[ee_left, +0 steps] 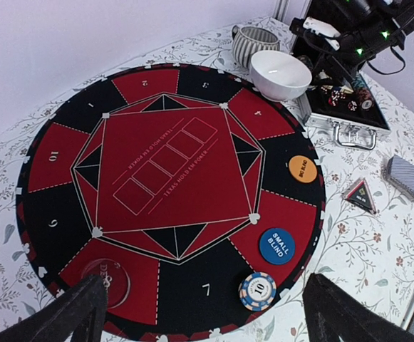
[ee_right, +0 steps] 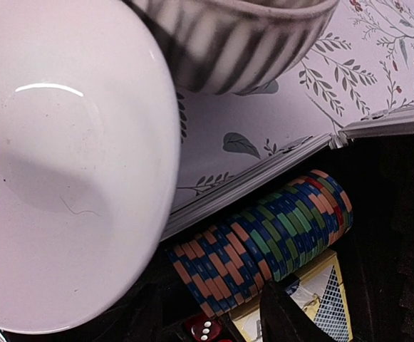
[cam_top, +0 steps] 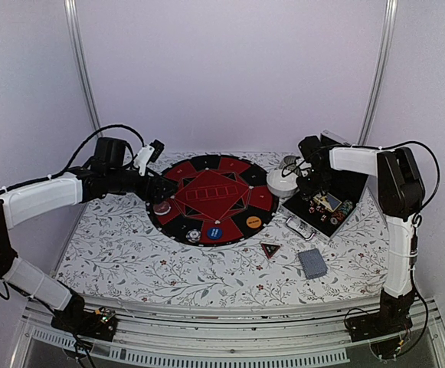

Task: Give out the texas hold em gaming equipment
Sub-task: Pick up the pile of poker chips from the chip case.

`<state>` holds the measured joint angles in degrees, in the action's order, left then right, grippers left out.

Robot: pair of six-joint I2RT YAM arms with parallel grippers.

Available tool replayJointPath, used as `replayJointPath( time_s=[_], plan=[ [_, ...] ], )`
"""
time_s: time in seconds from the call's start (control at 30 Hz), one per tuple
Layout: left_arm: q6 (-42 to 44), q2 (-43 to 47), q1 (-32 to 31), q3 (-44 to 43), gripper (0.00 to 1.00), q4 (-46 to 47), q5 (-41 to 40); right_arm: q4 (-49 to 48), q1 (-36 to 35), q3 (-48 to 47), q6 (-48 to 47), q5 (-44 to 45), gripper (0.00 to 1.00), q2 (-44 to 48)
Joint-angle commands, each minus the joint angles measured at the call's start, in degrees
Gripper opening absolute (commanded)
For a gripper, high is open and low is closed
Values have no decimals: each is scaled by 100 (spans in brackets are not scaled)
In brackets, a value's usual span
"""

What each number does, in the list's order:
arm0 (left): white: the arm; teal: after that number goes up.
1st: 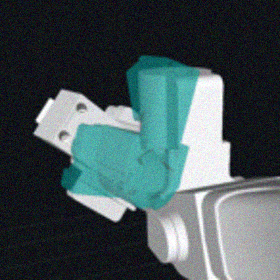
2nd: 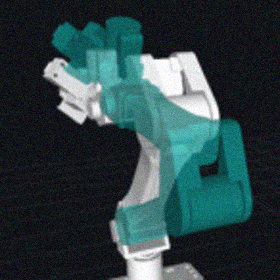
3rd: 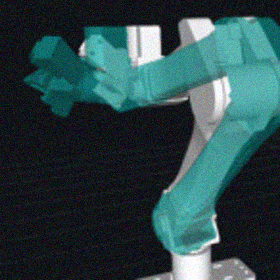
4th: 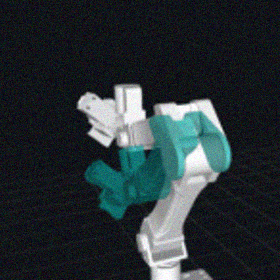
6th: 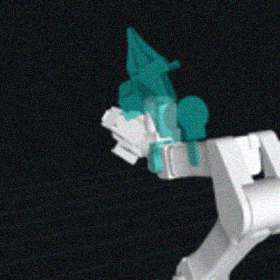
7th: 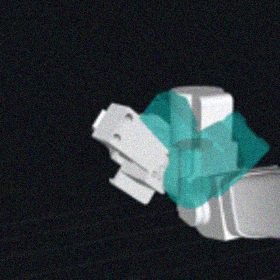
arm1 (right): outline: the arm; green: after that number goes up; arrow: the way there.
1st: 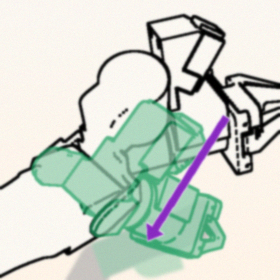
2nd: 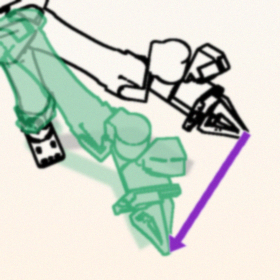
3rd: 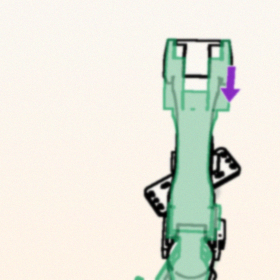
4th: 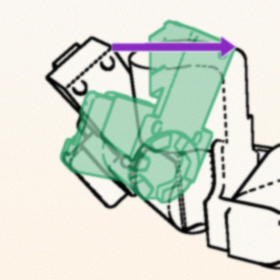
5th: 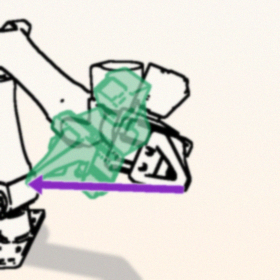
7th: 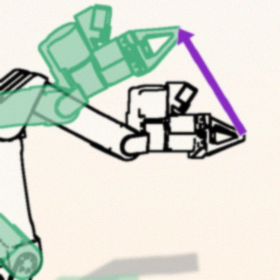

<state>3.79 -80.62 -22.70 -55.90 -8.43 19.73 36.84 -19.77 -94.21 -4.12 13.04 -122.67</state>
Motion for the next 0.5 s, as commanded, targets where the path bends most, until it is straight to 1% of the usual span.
replayJointPath(
  time_s=[0.0, 0.2, 0.47],
  plan=[
    [-49, -87, 63, -140, 98, -71, 152, -15, -25, -15, -106, -210, 49, 283],
    [-47, -86, 70, -141, 98, -79, 172, -33, -27, -9, -140, -169, 44, 279],
    [-59, -86, 81, -141, 98, -72, 210, -60, 42, 88, -159, -449, 43, 238]
  ],
)
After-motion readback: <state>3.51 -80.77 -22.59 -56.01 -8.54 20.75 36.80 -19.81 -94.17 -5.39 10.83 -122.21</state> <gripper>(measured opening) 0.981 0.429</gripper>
